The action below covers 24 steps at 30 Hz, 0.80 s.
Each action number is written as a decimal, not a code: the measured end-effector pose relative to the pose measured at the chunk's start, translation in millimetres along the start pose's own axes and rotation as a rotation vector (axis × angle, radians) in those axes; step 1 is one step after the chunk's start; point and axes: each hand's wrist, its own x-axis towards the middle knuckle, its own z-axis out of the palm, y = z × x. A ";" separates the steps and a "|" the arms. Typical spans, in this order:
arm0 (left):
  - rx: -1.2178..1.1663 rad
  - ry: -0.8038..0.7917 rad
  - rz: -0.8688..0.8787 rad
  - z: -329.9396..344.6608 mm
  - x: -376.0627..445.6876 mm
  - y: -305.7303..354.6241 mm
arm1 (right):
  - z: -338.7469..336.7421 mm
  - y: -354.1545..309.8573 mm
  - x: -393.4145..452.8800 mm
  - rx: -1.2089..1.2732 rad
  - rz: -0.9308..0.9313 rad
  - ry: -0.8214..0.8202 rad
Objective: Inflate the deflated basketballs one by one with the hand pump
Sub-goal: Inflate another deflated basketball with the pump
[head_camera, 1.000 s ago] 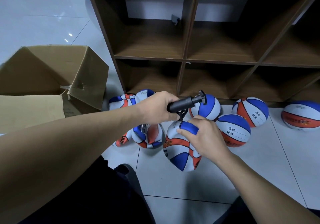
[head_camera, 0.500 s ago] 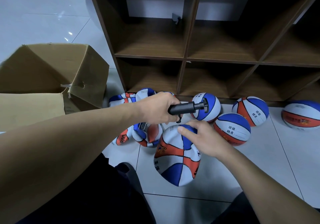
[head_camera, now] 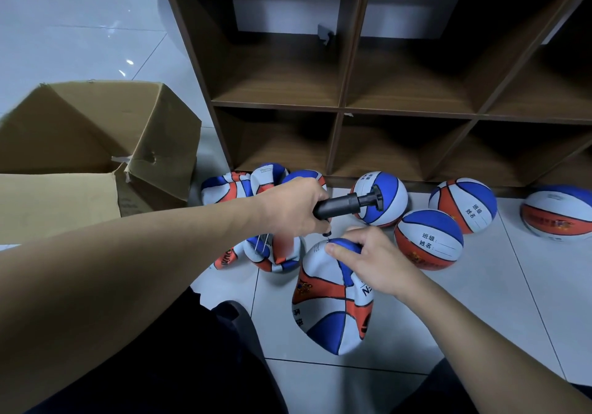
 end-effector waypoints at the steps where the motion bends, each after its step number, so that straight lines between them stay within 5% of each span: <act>1: -0.017 -0.004 -0.020 1.3 -0.4 -0.8 | 1.4 0.7 0.0 -0.023 -0.014 0.014; 15: -0.162 0.002 -0.090 7.3 -9.4 4.4 | 5.0 1.7 3.1 -0.253 -0.185 0.162; 24: -0.070 -0.191 -0.064 19.8 -8.3 -1.8 | -6.7 27.3 7.8 -0.391 -0.162 0.006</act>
